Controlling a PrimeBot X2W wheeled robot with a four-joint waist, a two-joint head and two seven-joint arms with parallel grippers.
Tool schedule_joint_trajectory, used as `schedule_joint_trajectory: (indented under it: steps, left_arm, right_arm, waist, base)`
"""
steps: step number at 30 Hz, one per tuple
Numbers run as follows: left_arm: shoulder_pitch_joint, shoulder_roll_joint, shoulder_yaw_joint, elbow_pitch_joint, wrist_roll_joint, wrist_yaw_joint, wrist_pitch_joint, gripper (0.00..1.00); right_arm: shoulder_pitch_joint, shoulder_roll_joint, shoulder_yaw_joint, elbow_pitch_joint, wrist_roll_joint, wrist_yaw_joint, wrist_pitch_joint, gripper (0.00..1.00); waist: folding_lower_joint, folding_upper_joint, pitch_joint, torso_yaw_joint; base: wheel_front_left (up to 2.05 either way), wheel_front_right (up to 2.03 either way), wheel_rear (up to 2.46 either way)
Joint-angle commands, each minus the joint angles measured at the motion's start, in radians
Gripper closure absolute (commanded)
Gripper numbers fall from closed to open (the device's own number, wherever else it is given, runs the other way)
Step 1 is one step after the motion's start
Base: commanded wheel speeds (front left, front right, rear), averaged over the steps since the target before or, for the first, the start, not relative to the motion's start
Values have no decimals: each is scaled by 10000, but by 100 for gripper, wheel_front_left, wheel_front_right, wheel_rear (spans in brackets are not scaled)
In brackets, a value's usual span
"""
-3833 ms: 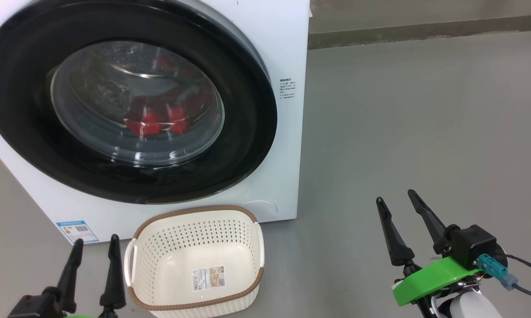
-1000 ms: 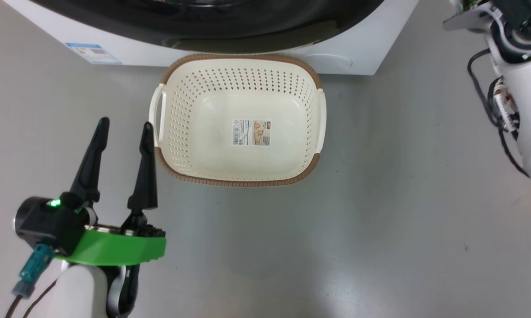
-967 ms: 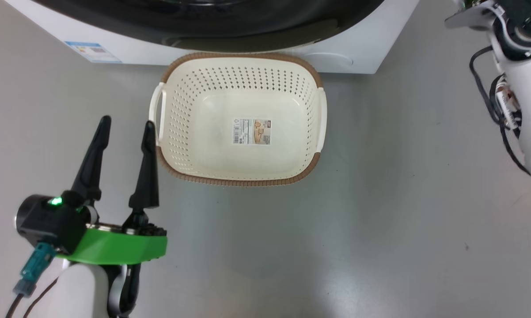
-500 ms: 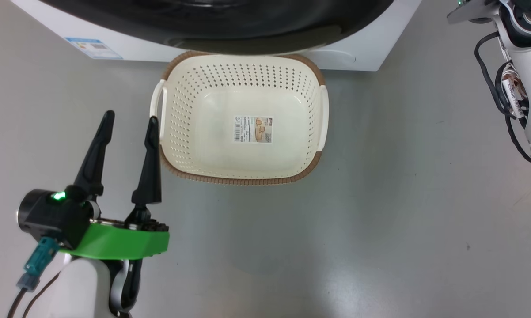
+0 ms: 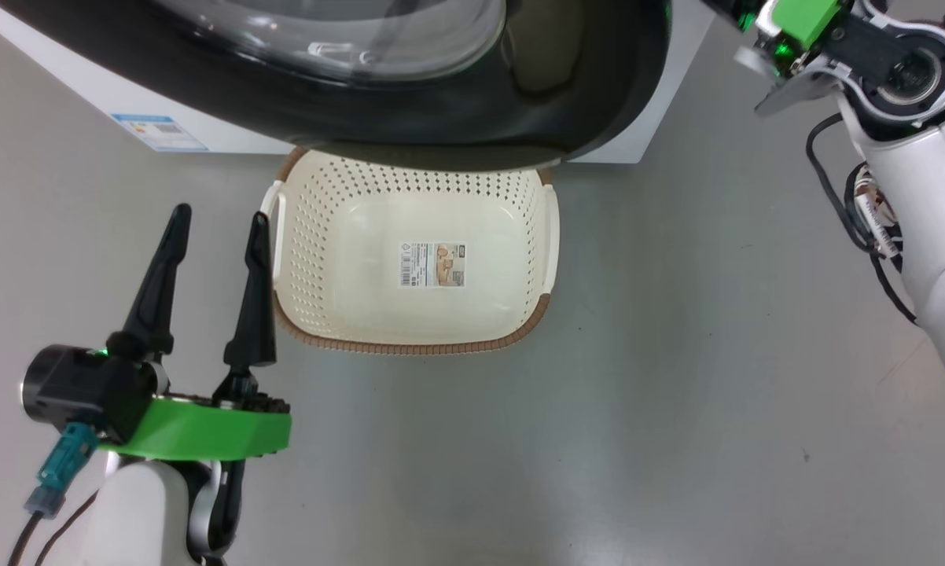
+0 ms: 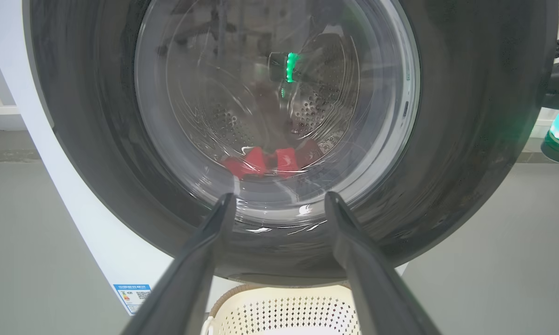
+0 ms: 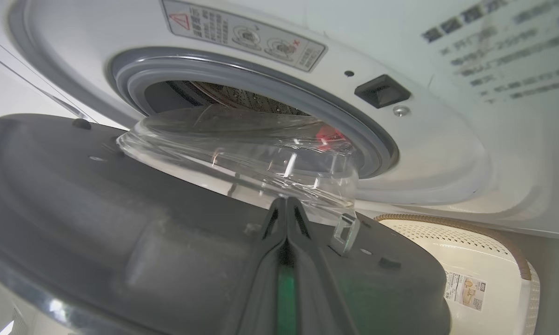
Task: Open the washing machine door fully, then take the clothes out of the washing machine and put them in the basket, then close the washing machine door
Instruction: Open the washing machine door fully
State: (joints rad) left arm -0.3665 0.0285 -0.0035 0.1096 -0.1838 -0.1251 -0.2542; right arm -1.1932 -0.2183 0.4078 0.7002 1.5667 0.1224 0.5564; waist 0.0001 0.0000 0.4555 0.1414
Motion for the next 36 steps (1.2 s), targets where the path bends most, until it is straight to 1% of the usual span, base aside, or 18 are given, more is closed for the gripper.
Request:
schedule_joint_trajectory:
  steps: [1,8,17,22,26,27,28,29,30,31,36]
  left_arm:
    - [239,217,374,-182,124,-54,-76,0]
    - [423,217,536,-184,153,-54,-76,0]
    - [474,217,657,-174,135,-55,-76,0]
    - [445,217,683,-167,142,-55,-76,0]
    - [454,217,704,-171,154,-55,-76,0]
    - [459,217,708,-172,158,-55,-76,0]
    - [462,217,716,-175,160,-55,-76,0]
    - [459,217,725,-177,164,-55,-76,0]
    - [454,217,739,-178,166,-55,-76,0]
    - [446,217,753,-177,167,-55,-76,0]
    - [356,217,801,-156,164,-55,-76,0]
  right_arm:
    - [231,471,239,-412,14,83,183,100]
    - [539,601,371,-435,62,83,378,100]
    - [711,805,401,-458,158,83,527,100]
    - [774,823,374,-455,135,83,475,100]
    - [808,813,285,-380,8,83,119,100]
    - [814,802,243,-319,-53,83,-67,90]
    - [811,795,190,-241,-135,83,-322,70]
    - [810,793,154,-191,-223,83,-572,53]
    - [819,786,128,-172,-333,83,-856,13]
    - [839,781,86,-175,-436,83,-1183,0]
    - [1130,622,97,-569,-1101,83,-2908,0]
  waist:
    - [-1,0,-144,-76]
    - [-1,0,-409,-171]
    - [-1,0,-462,-309]
    - [-1,0,-442,-340]
    - [-1,0,-422,-383]
    - [-1,0,-418,-397]
    - [-1,0,-410,-411]
    - [-1,0,-401,-423]
    - [-1,0,-395,-439]
    - [-1,0,-383,-455]
    - [-1,0,-322,-527]
  base:
    - [0,0,0]
    - [0,0,0]
    - [0,0,0]
    - [0,0,0]
    - [0,0,0]
    - [0,0,0]
    - [0,0,0]
    - [0,0,0]
    - [0,0,0]
    - [0,0,0]
    - [0,0,0]
